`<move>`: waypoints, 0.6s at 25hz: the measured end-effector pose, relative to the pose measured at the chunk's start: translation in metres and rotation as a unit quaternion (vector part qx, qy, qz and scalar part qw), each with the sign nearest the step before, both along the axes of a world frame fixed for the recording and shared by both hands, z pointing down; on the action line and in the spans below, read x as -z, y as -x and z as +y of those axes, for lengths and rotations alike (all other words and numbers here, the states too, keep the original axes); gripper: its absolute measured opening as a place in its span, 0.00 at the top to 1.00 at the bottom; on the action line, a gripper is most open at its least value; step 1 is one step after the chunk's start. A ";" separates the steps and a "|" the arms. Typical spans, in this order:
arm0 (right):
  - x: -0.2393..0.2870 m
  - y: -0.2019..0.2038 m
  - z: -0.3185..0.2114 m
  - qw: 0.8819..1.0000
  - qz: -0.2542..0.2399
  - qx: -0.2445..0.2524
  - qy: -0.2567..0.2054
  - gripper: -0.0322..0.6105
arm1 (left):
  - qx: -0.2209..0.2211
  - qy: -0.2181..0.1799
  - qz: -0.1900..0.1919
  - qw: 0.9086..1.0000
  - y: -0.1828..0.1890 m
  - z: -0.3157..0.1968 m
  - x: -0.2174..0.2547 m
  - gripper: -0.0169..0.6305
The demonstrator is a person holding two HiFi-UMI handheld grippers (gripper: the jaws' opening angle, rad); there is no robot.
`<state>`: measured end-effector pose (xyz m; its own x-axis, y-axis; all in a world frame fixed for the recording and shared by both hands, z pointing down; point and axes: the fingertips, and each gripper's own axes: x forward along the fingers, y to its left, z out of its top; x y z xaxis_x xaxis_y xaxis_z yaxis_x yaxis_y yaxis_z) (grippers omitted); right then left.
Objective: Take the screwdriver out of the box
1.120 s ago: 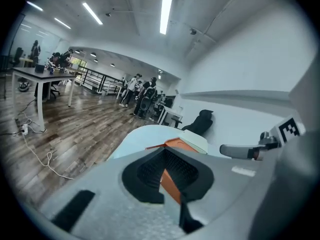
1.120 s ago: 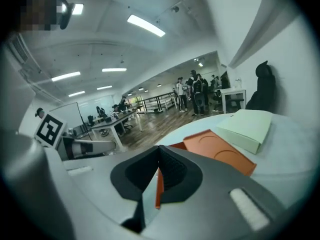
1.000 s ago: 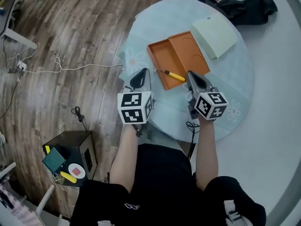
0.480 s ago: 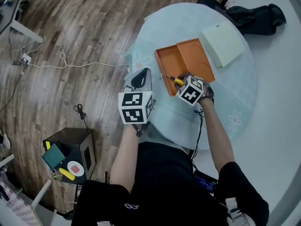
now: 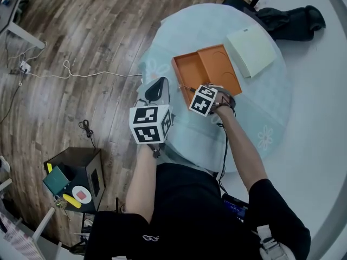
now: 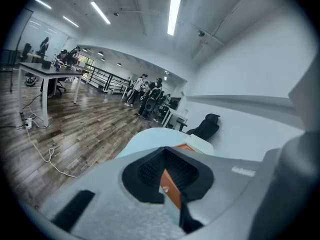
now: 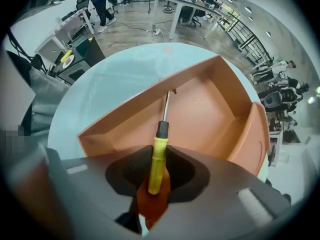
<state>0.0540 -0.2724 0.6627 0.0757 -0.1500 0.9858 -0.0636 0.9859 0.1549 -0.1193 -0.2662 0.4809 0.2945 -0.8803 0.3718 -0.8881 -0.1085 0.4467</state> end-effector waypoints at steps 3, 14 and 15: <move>-0.002 -0.002 0.000 1.000 0.013 -0.013 0.009 0.80 | -0.007 0.003 -0.002 1.000 -0.008 0.002 -0.002 0.97; 0.025 -0.005 -0.012 0.974 -0.121 -0.190 -0.018 0.81 | -0.033 -0.008 -0.005 0.999 -0.028 0.007 0.008 0.97; 0.032 -0.006 -0.015 0.966 -0.143 -0.213 -0.022 0.81 | -0.036 -0.008 -0.007 0.999 -0.029 0.008 0.008 0.97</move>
